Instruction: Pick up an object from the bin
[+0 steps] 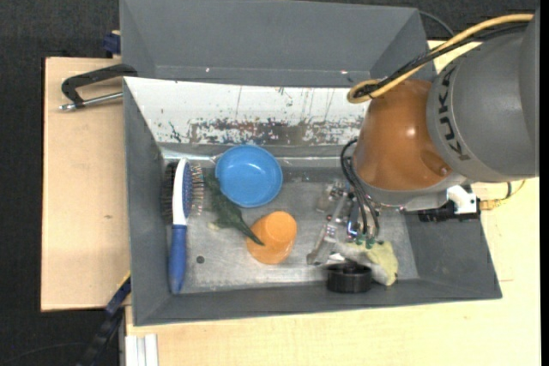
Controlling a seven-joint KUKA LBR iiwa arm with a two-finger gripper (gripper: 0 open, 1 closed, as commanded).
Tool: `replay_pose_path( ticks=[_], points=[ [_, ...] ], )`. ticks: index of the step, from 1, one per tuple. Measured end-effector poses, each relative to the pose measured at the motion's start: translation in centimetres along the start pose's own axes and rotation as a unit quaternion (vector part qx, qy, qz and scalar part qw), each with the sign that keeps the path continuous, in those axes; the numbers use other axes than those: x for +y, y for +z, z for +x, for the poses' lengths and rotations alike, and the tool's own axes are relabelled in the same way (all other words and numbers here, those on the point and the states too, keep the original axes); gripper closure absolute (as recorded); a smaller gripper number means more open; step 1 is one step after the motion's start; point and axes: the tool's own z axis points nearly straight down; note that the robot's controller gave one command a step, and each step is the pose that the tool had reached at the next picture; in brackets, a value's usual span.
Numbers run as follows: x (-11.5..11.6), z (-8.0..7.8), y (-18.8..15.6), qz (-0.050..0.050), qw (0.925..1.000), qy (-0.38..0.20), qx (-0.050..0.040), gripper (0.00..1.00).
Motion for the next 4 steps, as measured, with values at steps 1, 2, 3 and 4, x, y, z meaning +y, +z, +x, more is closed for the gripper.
replay_pose_path(
  ticks=[1, 2, 3, 4],
  points=[
    [-8.1, -5.9, -0.1, 0.001, 0.9959, -0.09, -0.0066, 0.0],
    [-7.2, -3.2, 3.8, 0.0, 0.9344, -0.356, -0.0055, 0.0],
    [-7.2, -3.1, 3.8, 0.0, 0.9347, -0.355, -0.0043, 1.0],
    [-7.2, -3.1, 3.8, 0.0, 0.9347, -0.355, -0.0042, 0.0]
  ],
)
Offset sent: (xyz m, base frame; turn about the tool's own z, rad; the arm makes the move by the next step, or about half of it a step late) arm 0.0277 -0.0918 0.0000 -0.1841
